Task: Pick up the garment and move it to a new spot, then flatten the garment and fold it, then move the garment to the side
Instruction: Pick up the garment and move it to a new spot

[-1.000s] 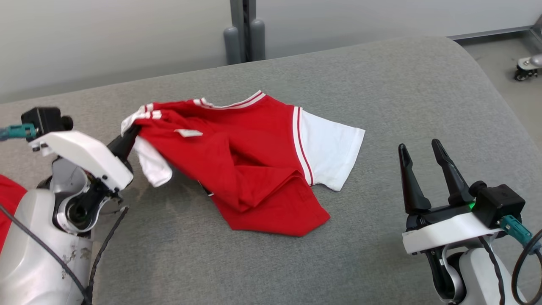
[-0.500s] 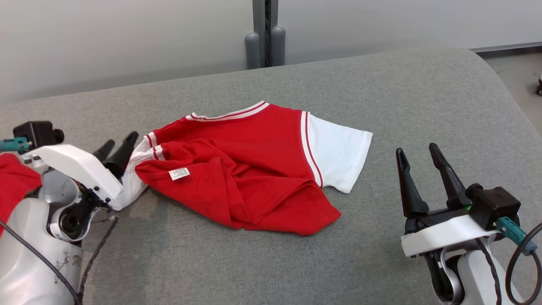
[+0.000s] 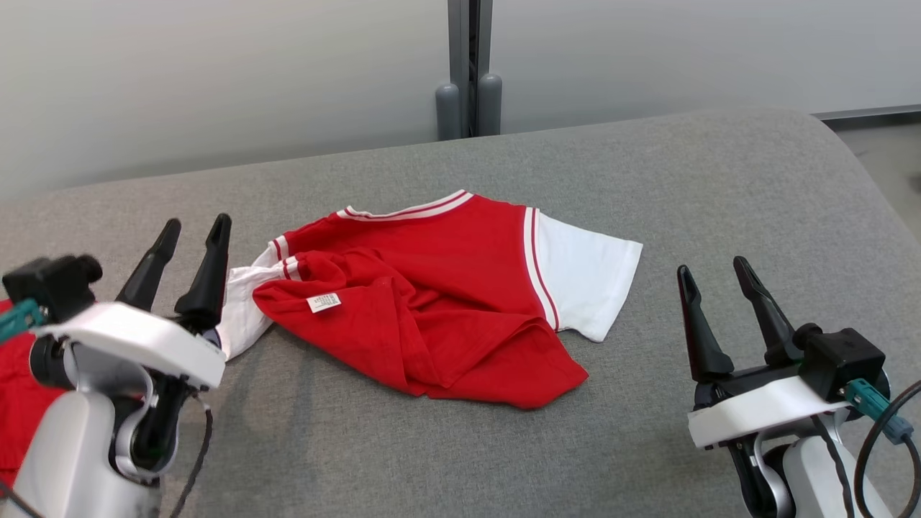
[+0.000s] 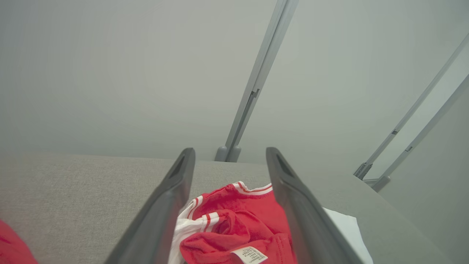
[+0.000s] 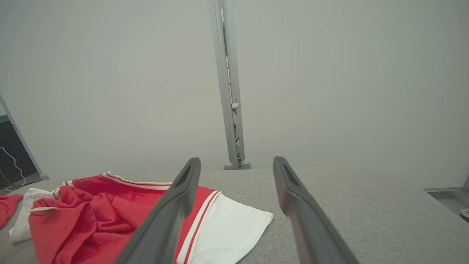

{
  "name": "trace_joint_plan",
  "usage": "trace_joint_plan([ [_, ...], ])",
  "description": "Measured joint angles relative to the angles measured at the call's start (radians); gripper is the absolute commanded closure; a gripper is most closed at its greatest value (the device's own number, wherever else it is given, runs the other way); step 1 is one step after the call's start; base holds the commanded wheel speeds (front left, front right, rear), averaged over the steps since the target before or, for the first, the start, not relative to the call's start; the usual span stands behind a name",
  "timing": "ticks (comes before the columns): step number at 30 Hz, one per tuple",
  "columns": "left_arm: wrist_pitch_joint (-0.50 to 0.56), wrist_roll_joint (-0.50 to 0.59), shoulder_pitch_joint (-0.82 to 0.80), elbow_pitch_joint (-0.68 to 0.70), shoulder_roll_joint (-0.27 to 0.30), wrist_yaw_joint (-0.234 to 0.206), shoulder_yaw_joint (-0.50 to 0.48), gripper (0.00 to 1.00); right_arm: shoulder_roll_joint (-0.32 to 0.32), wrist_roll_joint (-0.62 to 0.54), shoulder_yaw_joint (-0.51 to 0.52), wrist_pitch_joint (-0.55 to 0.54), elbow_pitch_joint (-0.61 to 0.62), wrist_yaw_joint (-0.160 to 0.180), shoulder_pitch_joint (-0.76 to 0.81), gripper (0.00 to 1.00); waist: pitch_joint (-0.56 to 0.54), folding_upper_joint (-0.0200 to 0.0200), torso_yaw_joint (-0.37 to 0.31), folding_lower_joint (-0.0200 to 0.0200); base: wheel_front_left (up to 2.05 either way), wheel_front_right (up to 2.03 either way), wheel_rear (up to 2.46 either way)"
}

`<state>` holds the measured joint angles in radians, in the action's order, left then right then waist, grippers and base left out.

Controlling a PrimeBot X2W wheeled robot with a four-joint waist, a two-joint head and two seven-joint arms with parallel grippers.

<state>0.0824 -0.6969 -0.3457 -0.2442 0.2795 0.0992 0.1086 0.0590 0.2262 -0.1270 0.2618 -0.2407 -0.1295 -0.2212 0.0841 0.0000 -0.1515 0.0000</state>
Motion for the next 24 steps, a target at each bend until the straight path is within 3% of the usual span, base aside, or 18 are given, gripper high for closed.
trace_joint_plan([
  [10,-0.265,0.119,0.223,0.142,-0.050,-0.094,-0.016,0.00,0.015,0.004,-0.001,0.000,0.005,0.000,0.028,0.00,-0.030,0.0000,0.011,0.0000,0.00,0.00,0.00],
  [15,-0.323,0.185,0.296,0.147,-0.076,-0.129,-0.011,0.00,0.016,0.009,0.002,0.000,0.007,0.000,0.047,0.00,-0.033,0.0000,0.021,0.0000,0.00,0.00,0.00],
  [24,-0.342,0.281,0.334,0.154,-0.130,-0.111,-0.036,0.00,0.020,0.013,0.015,0.000,0.009,0.000,0.077,0.00,-0.032,0.0000,0.040,0.0000,0.00,0.00,0.00],
])
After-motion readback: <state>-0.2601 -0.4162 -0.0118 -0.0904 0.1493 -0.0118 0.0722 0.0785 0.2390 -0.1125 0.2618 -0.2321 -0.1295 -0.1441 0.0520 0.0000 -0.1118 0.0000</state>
